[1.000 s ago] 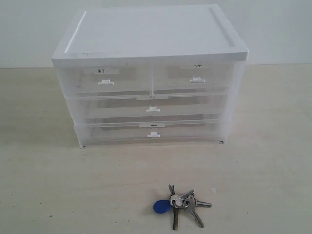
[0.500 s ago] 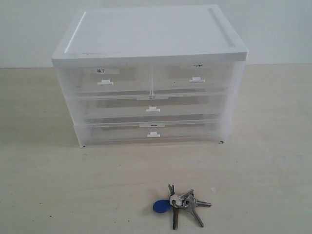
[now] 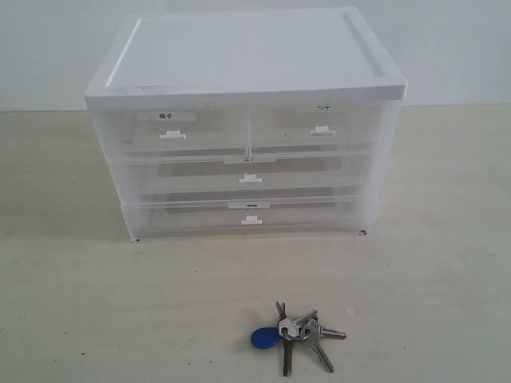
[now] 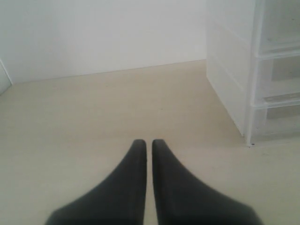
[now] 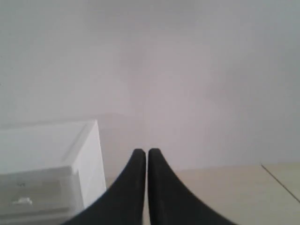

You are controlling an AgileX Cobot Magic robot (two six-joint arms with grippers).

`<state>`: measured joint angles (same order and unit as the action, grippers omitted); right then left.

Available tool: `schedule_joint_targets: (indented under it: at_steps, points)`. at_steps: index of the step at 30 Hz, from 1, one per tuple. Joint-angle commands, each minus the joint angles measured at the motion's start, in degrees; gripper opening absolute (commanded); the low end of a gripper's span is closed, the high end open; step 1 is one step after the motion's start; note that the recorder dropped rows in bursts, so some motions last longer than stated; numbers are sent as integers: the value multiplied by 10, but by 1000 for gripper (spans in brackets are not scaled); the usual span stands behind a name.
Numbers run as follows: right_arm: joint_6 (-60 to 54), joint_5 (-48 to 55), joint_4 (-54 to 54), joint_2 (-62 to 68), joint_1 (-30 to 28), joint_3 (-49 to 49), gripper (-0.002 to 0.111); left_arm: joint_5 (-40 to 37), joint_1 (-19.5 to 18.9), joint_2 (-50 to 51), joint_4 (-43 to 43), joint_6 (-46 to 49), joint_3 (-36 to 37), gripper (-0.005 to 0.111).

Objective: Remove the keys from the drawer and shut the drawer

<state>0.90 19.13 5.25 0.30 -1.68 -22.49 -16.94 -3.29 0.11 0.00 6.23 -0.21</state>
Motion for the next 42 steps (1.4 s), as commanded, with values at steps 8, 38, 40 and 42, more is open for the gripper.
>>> schedule_joint_targets:
  at_steps: [8,38,40,42]
  points:
    - [68,-126,-73,-3,-4,207,0,0,-1,-1,0,-5,2,5]
    - [17,6,-103,-3,-4,225,0,0,-1,-1,0,-5,2,5]
    - [17,6,-103,-3,-4,225,0,0,-1,-1,0,-5,2,5]
    - [17,6,-103,-3,-4,225,0,0,-1,-1,0,-5,2,5]
